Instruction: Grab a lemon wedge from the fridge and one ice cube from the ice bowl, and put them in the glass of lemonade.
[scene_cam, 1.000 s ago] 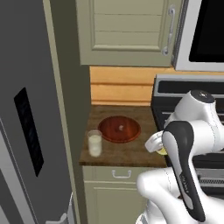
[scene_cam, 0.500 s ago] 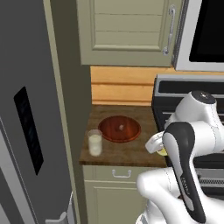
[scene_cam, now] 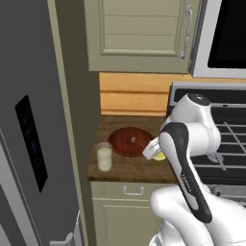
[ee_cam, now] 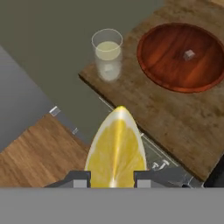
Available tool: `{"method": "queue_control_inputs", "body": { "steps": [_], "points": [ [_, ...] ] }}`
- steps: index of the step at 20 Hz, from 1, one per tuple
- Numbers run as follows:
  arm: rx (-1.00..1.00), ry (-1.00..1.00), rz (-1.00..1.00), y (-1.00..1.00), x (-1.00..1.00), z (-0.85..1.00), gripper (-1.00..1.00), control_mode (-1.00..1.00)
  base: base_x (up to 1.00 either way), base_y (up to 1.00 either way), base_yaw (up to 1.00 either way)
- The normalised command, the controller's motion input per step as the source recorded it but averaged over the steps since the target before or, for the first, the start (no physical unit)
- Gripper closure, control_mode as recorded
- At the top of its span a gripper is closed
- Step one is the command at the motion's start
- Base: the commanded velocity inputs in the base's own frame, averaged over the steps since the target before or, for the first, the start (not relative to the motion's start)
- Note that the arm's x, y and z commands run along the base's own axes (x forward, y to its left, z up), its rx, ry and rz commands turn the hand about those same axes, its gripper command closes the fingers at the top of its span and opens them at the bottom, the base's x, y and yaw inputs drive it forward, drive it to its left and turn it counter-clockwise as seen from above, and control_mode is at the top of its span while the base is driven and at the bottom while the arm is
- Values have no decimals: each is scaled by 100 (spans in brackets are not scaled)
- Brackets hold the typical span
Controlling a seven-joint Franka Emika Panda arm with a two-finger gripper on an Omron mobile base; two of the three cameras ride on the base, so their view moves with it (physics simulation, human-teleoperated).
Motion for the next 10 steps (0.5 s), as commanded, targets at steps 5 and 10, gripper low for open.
{"method": "queue_control_inputs", "body": {
  "steps": [5,10],
  "points": [
    [-3,0,11,70,88,0,100,-100,0,0,0],
    [-16,1,0,79,95,-13,100,-100,0,0,0]
  ]
}}
